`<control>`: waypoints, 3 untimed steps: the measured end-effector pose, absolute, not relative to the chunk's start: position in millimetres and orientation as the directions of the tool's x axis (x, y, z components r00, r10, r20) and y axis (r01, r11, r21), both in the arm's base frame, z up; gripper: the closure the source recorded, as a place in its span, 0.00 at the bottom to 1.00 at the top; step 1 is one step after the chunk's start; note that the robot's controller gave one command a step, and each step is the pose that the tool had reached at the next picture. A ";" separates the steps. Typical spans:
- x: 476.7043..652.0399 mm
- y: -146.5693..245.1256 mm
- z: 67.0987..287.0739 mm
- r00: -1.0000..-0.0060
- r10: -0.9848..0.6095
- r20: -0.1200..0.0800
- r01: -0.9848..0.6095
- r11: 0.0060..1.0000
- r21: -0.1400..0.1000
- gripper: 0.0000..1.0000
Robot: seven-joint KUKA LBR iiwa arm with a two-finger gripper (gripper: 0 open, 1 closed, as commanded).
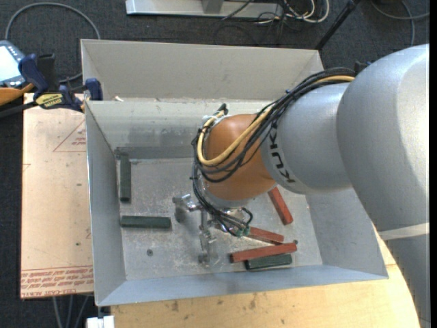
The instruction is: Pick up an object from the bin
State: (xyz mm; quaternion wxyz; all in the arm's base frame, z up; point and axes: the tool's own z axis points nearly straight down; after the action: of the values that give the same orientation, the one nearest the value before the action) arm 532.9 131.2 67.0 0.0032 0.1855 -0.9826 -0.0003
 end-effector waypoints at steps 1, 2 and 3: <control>585.8 88.3 128.1 -0.970 -0.242 -0.010 -0.242 0.970 -0.001 0.00; 575.4 13.3 68.4 -0.942 -0.337 0.003 -0.337 0.942 0.000 0.00; 535.4 6.2 78.9 -0.938 -0.347 -0.004 -0.347 0.938 0.001 0.00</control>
Offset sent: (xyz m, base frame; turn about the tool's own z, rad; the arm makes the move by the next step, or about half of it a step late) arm 0.0497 -0.0414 0.0584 0.1231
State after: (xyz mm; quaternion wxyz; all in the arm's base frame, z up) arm 535.4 6.2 78.9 -0.0018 0.1762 -0.9844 -0.0007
